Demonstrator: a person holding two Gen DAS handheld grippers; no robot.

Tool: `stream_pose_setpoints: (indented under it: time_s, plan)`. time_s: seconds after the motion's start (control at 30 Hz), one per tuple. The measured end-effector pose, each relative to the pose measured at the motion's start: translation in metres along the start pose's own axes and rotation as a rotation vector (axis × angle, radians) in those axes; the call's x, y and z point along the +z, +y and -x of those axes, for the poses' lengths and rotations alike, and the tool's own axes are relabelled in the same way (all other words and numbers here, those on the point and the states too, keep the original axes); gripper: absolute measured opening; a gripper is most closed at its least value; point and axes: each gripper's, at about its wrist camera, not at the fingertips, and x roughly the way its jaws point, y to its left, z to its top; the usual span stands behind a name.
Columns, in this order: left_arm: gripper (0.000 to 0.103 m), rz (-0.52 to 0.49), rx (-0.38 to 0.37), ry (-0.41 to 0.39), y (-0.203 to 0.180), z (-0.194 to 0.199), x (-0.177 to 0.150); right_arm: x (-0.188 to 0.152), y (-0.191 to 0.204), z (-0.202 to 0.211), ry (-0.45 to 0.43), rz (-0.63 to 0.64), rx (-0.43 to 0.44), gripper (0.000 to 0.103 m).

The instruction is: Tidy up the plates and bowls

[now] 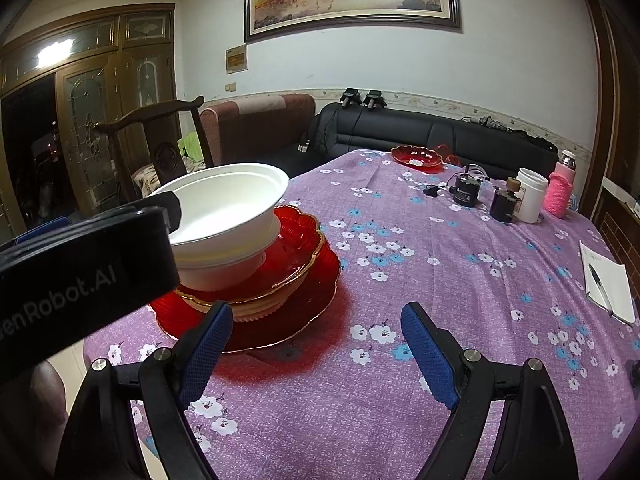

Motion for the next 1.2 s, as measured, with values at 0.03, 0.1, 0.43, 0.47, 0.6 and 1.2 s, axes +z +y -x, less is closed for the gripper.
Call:
stream_pose_setpoints:
  time_s: [0.03, 0.1, 0.43, 0.47, 0.6, 1.2]
  plan:
    - [0.103, 0.0, -0.002, 0.001, -0.0003, 0.0002, -0.0002, -0.0002, 0.001, 0.0004, 0.001, 0.002, -0.001, 0.09]
    - [0.103, 0.001, -0.005, 0.002, -0.0003, 0.0003, -0.0002, -0.0003, 0.0018, 0.0007, 0.001, 0.004, 0.001, 0.089]
    - [0.103, 0.003, -0.006, 0.018, -0.0006, -0.0012, -0.0002, -0.0009, 0.0034, 0.001, 0.005, 0.009, 0.002, 0.09]
    - [0.103, 0.006, -0.006, 0.022, -0.0001, -0.0019, -0.0001, -0.0009, 0.0036, 0.0009, 0.005, 0.01, 0.003, 0.09]
    - [0.103, 0.01, -0.003, 0.027, -0.0007, -0.003, 0.0004, -0.0011, 0.0023, -0.0001, 0.007, 0.008, 0.009, 0.09]
    - [0.103, 0.002, -0.022, 0.053, -0.0033, -0.0078, -0.0025, -0.0025, -0.0014, -0.0022, 0.019, -0.013, 0.014, 0.09]
